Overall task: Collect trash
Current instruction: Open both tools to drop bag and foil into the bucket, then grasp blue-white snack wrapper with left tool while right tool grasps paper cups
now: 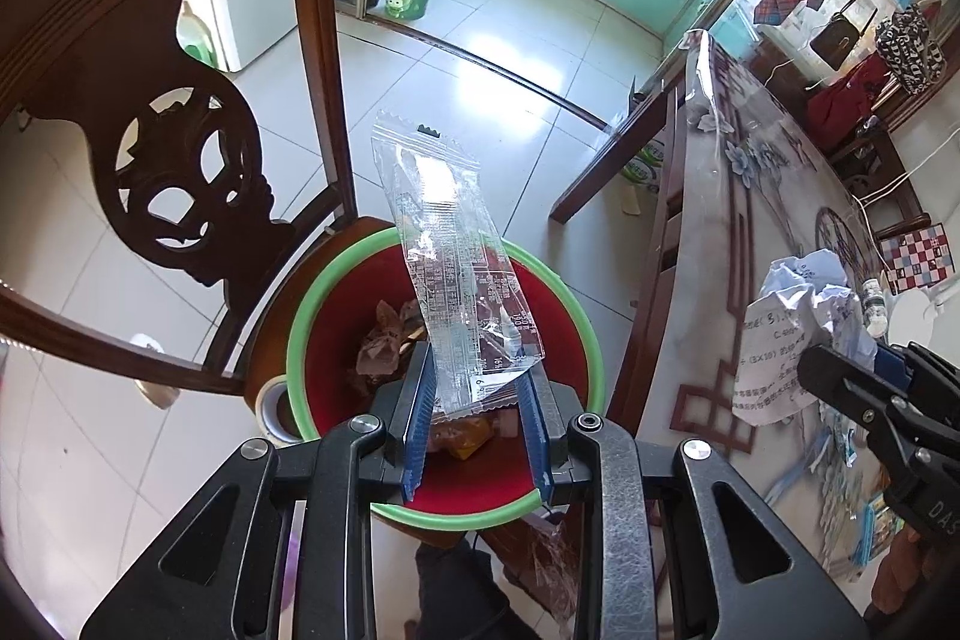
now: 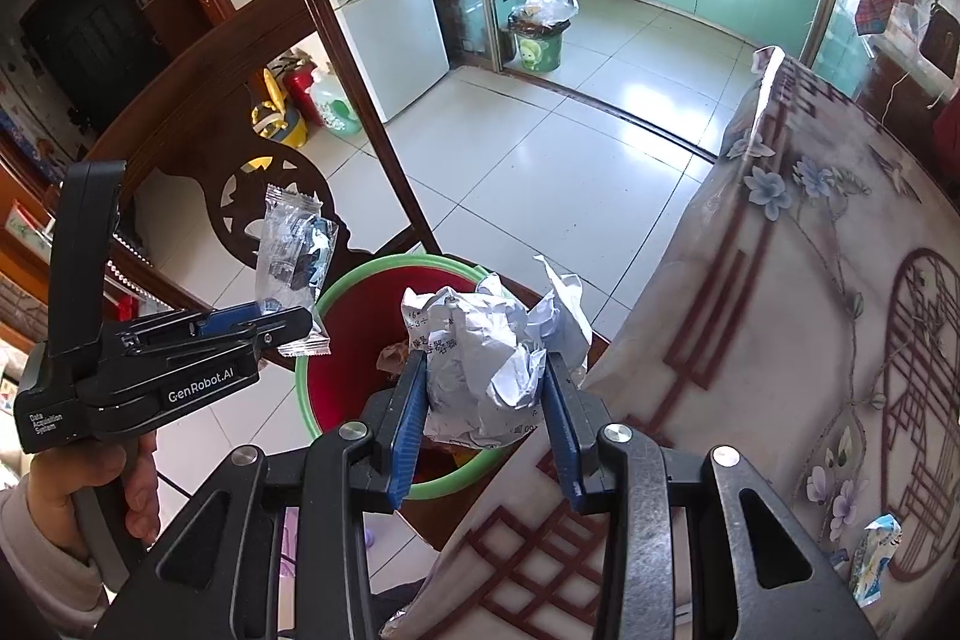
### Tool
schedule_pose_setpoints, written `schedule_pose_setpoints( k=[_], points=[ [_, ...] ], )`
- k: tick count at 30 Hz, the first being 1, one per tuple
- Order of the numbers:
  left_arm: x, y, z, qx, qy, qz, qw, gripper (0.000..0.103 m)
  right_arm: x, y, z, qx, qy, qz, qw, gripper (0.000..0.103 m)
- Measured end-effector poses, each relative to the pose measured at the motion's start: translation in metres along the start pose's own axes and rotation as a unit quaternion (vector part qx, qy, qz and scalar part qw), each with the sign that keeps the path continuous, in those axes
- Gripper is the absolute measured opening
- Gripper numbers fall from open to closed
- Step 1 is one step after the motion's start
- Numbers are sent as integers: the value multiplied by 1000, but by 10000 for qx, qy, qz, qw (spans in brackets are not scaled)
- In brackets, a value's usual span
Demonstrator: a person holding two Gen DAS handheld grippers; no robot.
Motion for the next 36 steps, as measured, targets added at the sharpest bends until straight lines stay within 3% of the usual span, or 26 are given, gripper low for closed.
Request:
schedule_pose_setpoints(
  k=[8,10,12,13,17,24,31,36],
  points=[
    [7,1,0,16,-72,89,9999,28,15,2,6,113,-331,81,9994,39],
    [6,1,2,-47,-70,91,9999,31,20,1,5,142,-363,107,9992,40],
    [4,0,5,-128,-113,42,9998,48,23,0,6,186,-440,118,9988,43],
    [3,-1,6,-153,-125,10,9998,52,26,-1,7,209,-512,144,9984,45],
    [-2,-1,12,-289,-224,-66,9993,67,29,-2,9,256,-647,74,9975,60],
    [-13,-2,13,-415,-212,-155,9988,68,13,2,4,226,-592,-83,9980,62],
    [-23,4,-46,153,169,-260,9994,68,-42,40,-65,685,-29,-265,9973,62],
    [-34,24,-123,948,747,-214,9925,72,-121,90,-171,1467,959,-559,9829,62]
  ],
)
Point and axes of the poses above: each gripper's, at about its wrist camera, not at the fingertips, and x roughly the way its jaws point, z to its left, y to its underside, the point moved 6 cm from there along x, roughly the way its jaws point, and after that the axes turned 9 degrees about -y, right-handed, at the moved point
